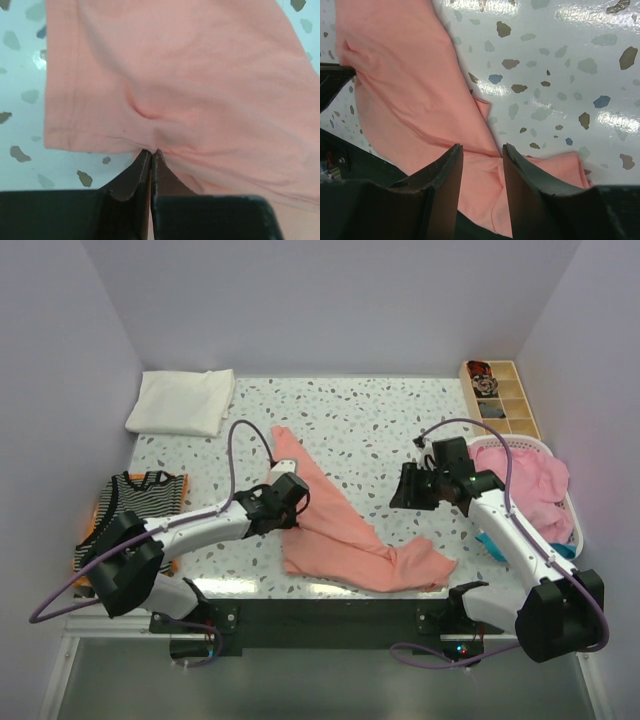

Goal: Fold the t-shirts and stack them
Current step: Flatten out the tshirt

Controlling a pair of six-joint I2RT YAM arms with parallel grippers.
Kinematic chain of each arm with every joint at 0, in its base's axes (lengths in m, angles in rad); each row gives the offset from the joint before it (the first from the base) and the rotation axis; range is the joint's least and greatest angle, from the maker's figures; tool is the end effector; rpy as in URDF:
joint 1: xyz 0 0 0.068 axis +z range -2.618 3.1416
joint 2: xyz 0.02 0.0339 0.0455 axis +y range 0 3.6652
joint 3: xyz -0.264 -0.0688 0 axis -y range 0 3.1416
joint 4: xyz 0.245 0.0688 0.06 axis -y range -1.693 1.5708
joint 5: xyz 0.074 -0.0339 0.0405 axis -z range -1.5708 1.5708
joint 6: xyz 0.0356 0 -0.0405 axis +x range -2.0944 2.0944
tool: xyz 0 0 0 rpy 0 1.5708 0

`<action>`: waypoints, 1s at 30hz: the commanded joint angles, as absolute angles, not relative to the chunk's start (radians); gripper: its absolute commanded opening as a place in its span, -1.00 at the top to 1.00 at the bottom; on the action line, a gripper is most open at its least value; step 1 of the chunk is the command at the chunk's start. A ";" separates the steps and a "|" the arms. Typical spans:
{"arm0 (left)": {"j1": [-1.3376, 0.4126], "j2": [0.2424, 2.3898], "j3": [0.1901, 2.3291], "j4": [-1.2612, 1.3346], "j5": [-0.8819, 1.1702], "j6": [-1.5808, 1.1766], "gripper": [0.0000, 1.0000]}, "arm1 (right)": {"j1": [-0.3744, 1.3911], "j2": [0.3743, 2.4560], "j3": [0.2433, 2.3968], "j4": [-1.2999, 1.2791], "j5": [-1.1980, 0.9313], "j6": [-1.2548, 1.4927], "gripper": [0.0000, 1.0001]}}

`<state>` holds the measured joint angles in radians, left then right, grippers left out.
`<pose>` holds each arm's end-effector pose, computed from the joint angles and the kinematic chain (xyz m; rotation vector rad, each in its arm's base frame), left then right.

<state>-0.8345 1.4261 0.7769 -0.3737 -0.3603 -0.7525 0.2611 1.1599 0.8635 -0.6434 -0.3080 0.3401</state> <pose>0.1901 -0.1911 0.1828 -0.0254 2.5053 -0.1816 0.2195 0.0698 0.2542 -0.0285 2.5612 0.6265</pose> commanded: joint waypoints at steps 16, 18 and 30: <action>-0.488 1.558 1.549 -0.299 -0.367 -0.315 1.00 | 0.262 1.104 0.853 -0.670 -0.187 0.364 -0.05; -0.462 1.600 1.624 -0.327 -0.348 -0.308 1.00 | 0.262 1.123 0.851 -0.664 -0.207 0.359 -0.07; -0.400 1.640 1.556 -0.308 -0.281 -0.302 1.00 | 0.264 1.328 0.772 -0.440 -0.408 0.446 -0.07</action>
